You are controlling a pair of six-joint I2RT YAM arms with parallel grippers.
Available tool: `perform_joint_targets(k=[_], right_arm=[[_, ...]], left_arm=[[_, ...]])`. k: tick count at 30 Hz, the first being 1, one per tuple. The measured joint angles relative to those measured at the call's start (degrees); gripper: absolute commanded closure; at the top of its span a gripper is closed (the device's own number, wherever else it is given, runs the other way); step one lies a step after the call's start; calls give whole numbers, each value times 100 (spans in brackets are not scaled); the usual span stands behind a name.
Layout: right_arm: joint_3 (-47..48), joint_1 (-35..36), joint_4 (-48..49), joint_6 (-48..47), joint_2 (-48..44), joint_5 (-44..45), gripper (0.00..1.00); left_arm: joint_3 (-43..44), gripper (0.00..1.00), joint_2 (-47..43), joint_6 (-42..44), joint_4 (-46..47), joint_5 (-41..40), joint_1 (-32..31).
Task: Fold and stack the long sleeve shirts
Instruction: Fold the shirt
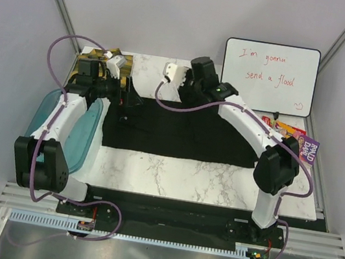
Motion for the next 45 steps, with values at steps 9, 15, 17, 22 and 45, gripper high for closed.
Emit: perform_joint_targets(k=[9, 15, 17, 22, 45], right_arm=[[660, 780, -1731, 1255, 435, 319, 100], [1102, 1091, -2470, 2603, 960, 140, 100], [1447, 1165, -2618, 3132, 1279, 28, 100], [1749, 1202, -2498, 4358, 1718, -315, 100], [-111, -1075, -1405, 5130, -42, -2765, 34]], left_arm=[[-404, 9, -98, -468, 72, 153, 645], [-579, 9, -98, -476, 37, 153, 702], [-595, 11, -98, -476, 26, 155, 721], [-695, 15, -96, -564, 28, 192, 852], [-1427, 26, 533, -1687, 662, 337, 221]])
